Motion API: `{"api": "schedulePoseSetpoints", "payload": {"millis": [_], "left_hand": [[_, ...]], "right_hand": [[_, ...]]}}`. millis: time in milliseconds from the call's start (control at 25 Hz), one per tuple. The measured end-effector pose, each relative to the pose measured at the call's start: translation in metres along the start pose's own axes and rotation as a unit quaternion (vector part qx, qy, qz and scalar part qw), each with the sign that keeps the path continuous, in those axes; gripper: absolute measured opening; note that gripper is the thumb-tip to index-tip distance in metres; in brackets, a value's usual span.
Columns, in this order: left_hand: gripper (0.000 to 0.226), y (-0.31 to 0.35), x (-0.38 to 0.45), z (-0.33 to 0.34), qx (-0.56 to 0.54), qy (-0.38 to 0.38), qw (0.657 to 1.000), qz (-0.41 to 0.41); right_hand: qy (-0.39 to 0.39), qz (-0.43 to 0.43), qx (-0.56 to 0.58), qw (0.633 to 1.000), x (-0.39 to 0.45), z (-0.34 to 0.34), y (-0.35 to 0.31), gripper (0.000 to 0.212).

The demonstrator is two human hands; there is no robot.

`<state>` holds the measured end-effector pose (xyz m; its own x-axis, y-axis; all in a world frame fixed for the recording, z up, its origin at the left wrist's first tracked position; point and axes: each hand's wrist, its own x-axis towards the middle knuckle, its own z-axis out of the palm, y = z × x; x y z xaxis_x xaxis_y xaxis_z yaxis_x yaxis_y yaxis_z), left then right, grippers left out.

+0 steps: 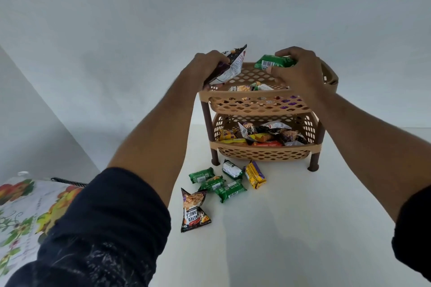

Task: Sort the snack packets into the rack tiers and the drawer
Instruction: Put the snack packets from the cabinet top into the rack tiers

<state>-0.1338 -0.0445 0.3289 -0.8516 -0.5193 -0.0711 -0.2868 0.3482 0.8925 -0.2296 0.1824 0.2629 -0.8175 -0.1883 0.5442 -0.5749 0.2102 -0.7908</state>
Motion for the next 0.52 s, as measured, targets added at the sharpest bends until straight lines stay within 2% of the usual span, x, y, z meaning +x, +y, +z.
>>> {"api": "schedulePoseSetpoints", "payload": {"millis": [160,240,320,520], "left_hand": [[0.044,0.012,0.008,0.008,-0.018,-0.045,0.998,-0.037],[0.036,0.014,0.012,0.010,-0.046,-0.054,0.996,-0.053],[0.031,0.016,0.018,0.015,-0.066,-0.042,0.995,-0.063],[0.057,0.016,0.045,0.032,-0.055,0.041,0.998,0.013]], "right_hand": [[0.021,0.083,0.003,0.996,0.016,0.002,0.008,0.051],[0.013,0.103,-0.018,0.994,0.024,0.001,0.013,0.052],[-0.003,0.117,-0.068,0.991,0.031,0.000,0.018,0.046],[-0.049,0.165,-0.125,0.977,0.046,0.005,0.029,0.027]]}}
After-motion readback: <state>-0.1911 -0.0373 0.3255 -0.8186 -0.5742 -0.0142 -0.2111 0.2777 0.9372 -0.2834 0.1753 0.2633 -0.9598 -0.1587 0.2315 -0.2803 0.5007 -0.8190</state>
